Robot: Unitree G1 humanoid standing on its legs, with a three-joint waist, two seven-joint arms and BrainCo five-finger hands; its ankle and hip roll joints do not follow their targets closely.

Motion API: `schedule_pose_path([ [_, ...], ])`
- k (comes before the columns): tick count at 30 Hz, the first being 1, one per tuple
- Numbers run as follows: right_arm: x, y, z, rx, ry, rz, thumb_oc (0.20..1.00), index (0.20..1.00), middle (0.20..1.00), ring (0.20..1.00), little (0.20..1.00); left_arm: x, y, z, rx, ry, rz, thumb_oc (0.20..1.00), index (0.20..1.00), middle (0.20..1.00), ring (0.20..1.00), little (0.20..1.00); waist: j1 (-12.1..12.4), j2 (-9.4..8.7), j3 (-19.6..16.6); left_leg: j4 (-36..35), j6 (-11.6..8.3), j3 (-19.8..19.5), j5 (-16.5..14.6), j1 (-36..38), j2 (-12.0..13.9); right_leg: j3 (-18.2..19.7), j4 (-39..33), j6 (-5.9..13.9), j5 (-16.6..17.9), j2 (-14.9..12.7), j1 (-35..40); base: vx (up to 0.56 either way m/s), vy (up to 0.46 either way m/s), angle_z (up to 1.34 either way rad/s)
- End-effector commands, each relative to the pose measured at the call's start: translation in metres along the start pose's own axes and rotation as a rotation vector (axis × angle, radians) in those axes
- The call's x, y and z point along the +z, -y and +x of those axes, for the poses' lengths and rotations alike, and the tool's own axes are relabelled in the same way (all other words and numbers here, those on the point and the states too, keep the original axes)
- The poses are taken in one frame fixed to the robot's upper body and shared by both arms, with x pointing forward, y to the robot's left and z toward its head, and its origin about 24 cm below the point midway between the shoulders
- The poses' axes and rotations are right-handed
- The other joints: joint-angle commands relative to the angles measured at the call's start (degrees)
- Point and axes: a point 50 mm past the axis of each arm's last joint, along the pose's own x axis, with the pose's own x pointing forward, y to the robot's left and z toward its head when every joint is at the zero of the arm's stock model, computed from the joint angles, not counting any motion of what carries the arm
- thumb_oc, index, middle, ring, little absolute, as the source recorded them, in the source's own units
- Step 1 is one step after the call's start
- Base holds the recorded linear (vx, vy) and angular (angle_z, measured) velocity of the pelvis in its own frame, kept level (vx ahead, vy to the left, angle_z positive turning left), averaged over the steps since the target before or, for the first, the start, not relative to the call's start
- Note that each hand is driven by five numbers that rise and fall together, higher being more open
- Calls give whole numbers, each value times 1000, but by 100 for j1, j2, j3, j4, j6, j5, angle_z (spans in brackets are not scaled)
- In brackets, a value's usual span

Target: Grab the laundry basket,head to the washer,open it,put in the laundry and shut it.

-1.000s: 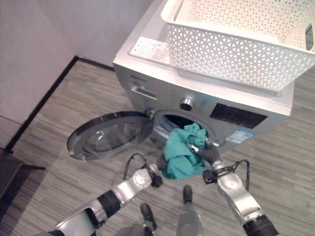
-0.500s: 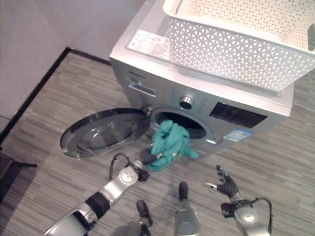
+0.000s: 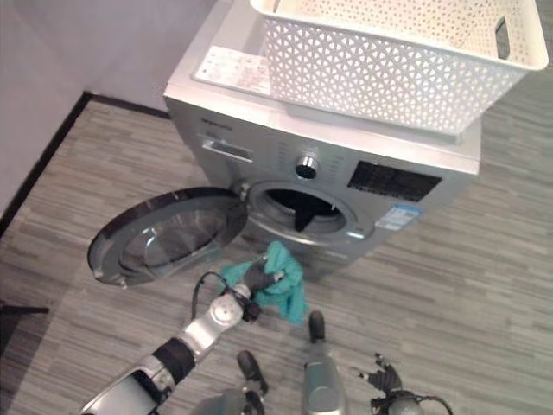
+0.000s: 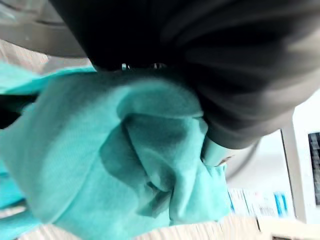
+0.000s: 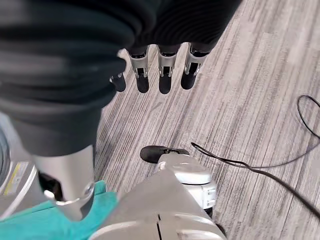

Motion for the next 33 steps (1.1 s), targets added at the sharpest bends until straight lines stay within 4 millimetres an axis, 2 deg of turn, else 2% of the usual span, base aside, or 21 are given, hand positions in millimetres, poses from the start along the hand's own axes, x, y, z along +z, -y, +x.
schedule_pose_path([
  [1, 6, 7, 1, -36, 29, 32, 1000, 1000, 1000, 1000, 1000, 27, 10, 12, 46, 103, -105, 200, 200, 200, 200, 200, -90, 57, 117, 800, -95, -671, -873, -316, 199, 160, 995, 345, -586, -188, -503, -55, 46, -38],
  [2, 7, 7, 1, -35, 32, 32, 1000, 1000, 1000, 1000, 1000, 27, 9, 13, 48, 105, -105, 200, 200, 200, 200, 200, -93, 14, 128, 817, -77, -588, -743, -384, 196, 161, 942, 293, -455, -199, -553, 72, 31, -57],
  [3, 7, 7, 1, -36, 31, 35, 1000, 1000, 1000, 1000, 1000, 26, 11, 16, 61, 85, -141, 200, 200, 200, 200, 200, -157, -17, 221, 900, -86, -608, -941, -348, 174, 160, 671, 374, -424, -148, -561, -4, -13, -54],
  [5, 6, 6, 3, -41, 18, 60, 1000, 1000, 1000, 1000, 1000, 29, 11, 21, 98, 65, -205, 200, 200, 200, 200, 200, -261, -82, 331, 1062, -106, -620, -992, -491, 189, 246, 351, 397, -305, -165, -811, 68, -32, -16],
  [7, 0, 5, 1, -43, 2, 76, 1000, 1000, 1000, 1000, 1000, 28, 14, 23, 103, 51, -221, 200, 200, 200, 200, 200, -308, -118, 300, 1160, -118, -676, -1020, -562, 170, 281, 127, 379, -309, -202, -691, 44, -61, 13],
  [8, -5, 1, -1, -31, -12, 80, 1000, 1000, 1000, 1000, 1000, 34, 12, 30, 153, 35, -271, 200, 200, 200, 200, 200, -412, -240, 284, 1329, -140, -737, -1067, -787, 126, 528, 84, 358, -178, -182, -805, -16, -65, 10],
  [13, 3, -5, 1, -2, 21, 48, 1000, 1000, 1000, 1000, 1000, 50, -10, 46, 287, 10, -410, 200, 200, 200, 200, 200, -562, -415, 192, 1479, -231, -809, -1008, -1182, 210, 537, 77, 318, 31, -68, -1087, -7, -94, 2],
  [15, 14, -5, 2, 10, 66, 21, 1000, 1000, 1000, 1000, 1000, 64, -32, 54, 363, 34, -463, 200, 200, 200, 200, 200, -636, -476, 196, 1565, -283, -883, -987, -1388, 283, 481, 100, 303, 16, -34, -1209, -16, -133, 8],
  [16, 27, -6, 2, 36, 130, 0, 1000, 1000, 1000, 1000, 1000, 79, -61, 58, 439, 69, -493, 200, 200, 200, 200, 200, -708, -546, 214, 1674, -338, -936, -983, -1588, 382, 442, 159, 285, -2, 23, -1374, -33, -178, -1],
  [18, 41, -8, 1, 58, 192, -18, 1000, 1000, 1000, 1000, 1000, 98, -99, 60, 527, 125, -513, 200, 200, 200, 200, 200, -790, -618, 204, 1761, -394, -932, -996, -1798, 492, 364, 204, 278, -6, 98, -1558, -26, -152, 14],
  [19, 44, -9, 0, 69, 208, -20, 1000, 1000, 1000, 1000, 1000, 105, -112, 60, 559, 147, -523, 200, 200, 200, 200, 200, -794, -644, 193, 1798, -423, -930, -991, -1889, 536, 328, 206, 272, -10, 121, -1623, -10, -89, 24],
  [20, 45, -9, 0, 70, 209, -21, 1000, 1000, 1000, 1000, 1000, 105, -113, 60, 559, 148, -523, 200, 200, 200, 200, 200, -801, -639, 188, 1808, -424, -933, -994, -1905, 539, 326, 209, 271, -11, 122, -1634, -1, -130, 14],
  [21, 50, -10, -1, 86, 236, -24, 1000, 1000, 1000, 1000, 1000, 126, -133, 58, 609, 223, -568, 200, 200, 200, 200, 200, -799, -689, 191, 1838, -472, -948, -982, -2043, 628, 265, 201, 262, -19, 177, -1740, -7, -126, 4],
  [23, 53, -13, -2, 100, 250, -26, 1000, 1000, 1000, 1000, 1000, 149, -144, 56, 623, 305, -593, 200, 200, 200, 200, 200, -799, -733, 204, 1922, -514, -973, -976, -2219, 719, 179, 210, 256, -40, 237, -1857, -5, -151, -1],
  [25, 53, -14, -2, 104, 253, -24, 1000, 1000, 1000, 1000, 1000, 155, -146, 55, 621, 330, -605, 200, 200, 200, 200, 200, -798, -740, 210, 1965, -530, -991, -979, -2298, 756, 151, 222, 245, -54, 261, -1909, -4, -104, 1],
  [28, 64, -19, -3, 120, 291, 11, 1000, 1000, 1000, 1000, 1000, 213, -156, 47, 578, 536, -787, 200, 200, 200, 200, 200, -809, -781, 345, 2146, -612, -1059, -983, -2749, 910, 55, 312, 201, -128, 372, -2286, -23, -165, 0],
  [29, 66, -17, -4, 115, 299, 17, 1000, 1000, 1000, 1000, 1000, 222, -157, 46, 563, 565, -824, 200, 200, 200, 200, 200, -823, -769, 370, 2187, -638, -1083, -981, -2882, 940, 33, 338, 189, -137, 382, -2400, -24, -123, 5],
  [30, 67, -17, -4, 115, 300, 17, 1000, 1000, 1000, 1000, 1000, 223, -157, 46, 563, 566, -826, 200, 200, 200, 200, 200, -829, -756, 361, 2201, -639, -1090, -984, -2908, 944, 28, 345, 187, -139, 383, -2420, -17, -116, 7],
  [31, 72, -15, -5, 107, 325, 32, 1000, 1000, 1000, 1000, 1000, 243, -159, 41, 533, 635, -879, 200, 200, 200, 200, 200, -859, -722, 397, 2243, -694, -1118, -967, -3143, 993, -7, 374, 172, -154, 399, -2632, -18, -107, 10],
  [32, 75, -14, -7, 105, 341, 40, 1000, 1000, 1000, 1000, 1000, 251, -160, 38, 523, 660, -896, 200, 200, 200, 200, 200, -876, -694, 398, 2250, -723, -1122, -946, -3259, 1022, -39, 391, 172, -164, 402, -2740, -17, -107, 7],
  [33, 75, -14, -7, 104, 341, 40, 1000, 1000, 1000, 1000, 1000, 251, -160, 38, 523, 661, -898, 200, 200, 200, 200, 200, -887, -672, 374, 2266, -725, -1134, -947, -3303, 1026, -48, 401, 169, -166, 402, -2775, -1, -74, 4],
])
